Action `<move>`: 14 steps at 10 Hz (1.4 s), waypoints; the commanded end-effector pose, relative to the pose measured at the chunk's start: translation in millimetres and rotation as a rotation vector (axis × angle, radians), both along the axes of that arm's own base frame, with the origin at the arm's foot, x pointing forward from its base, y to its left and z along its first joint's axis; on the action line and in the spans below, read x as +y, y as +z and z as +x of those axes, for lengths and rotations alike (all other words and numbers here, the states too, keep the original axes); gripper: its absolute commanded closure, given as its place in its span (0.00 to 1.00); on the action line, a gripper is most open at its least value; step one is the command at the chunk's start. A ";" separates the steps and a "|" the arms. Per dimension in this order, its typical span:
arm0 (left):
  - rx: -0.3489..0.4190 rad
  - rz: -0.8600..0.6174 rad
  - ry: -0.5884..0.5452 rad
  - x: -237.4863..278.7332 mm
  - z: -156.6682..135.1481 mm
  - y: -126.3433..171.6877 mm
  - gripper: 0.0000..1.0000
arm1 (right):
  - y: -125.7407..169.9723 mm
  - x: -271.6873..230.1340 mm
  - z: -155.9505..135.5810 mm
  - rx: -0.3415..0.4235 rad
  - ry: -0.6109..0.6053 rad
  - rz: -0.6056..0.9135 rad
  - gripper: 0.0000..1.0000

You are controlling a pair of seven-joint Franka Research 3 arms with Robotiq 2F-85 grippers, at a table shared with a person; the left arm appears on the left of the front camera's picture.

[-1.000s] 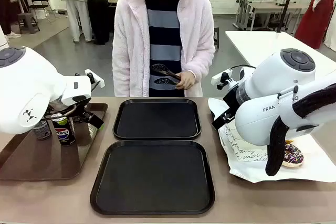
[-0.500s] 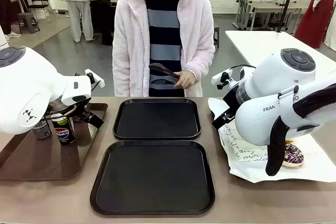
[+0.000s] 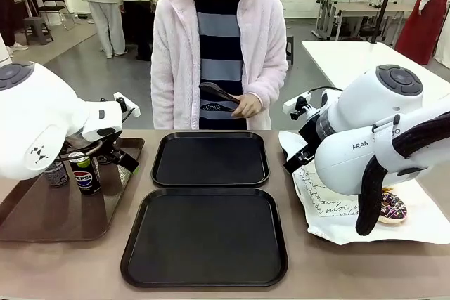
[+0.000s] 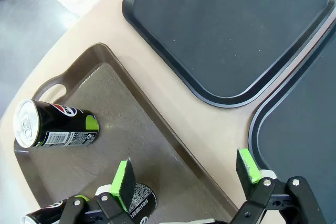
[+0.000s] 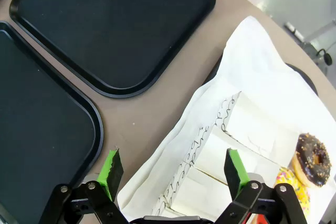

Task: Set up donuts and drinks on trays.
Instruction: Pick up one Pepsi coke and place it on the Flat Tray.

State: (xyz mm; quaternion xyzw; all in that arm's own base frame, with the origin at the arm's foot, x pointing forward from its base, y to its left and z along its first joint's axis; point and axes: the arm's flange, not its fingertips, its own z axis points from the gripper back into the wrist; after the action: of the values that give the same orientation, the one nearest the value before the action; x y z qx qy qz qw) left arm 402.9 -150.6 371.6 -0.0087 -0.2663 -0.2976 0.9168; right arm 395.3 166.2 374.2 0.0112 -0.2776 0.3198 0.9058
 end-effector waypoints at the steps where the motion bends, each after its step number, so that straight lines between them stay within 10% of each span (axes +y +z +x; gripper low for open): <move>1: 0.000 -0.001 0.001 0.5 0.1 0.0 0.00 | 0.0 0.1 0.0 0.000 0.000 0.000 0.00; 6: 0.019 0.051 -0.031 8.8 -36.4 38.8 0.00 | 39.4 -3.8 -38.0 0.021 0.001 -0.066 0.00; 9: 0.199 0.093 -0.073 32.0 -93.7 82.4 0.00 | 94.4 -23.7 -115.0 0.114 -0.011 -0.126 0.00; 12: 0.401 0.064 -0.146 48.8 -137.2 89.5 0.00 | 87.3 -43.5 -162.2 0.328 0.038 -0.157 0.00; 13: 0.412 0.066 -0.178 47.6 -144.0 88.9 0.00 | 85.3 -46.4 -160.9 0.342 0.056 -0.148 0.00; 14: 0.262 0.187 -0.130 42.4 -140.2 82.6 0.00 | 82.9 -51.1 -143.1 0.248 0.012 -0.231 0.00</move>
State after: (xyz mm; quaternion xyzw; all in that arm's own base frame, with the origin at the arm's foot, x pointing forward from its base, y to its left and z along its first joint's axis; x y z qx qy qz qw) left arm 279.2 -112.5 486.4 -0.0302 -0.0696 -0.3733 0.9246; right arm 258.4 134.1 497.5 -0.0271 -0.0984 0.3479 0.9320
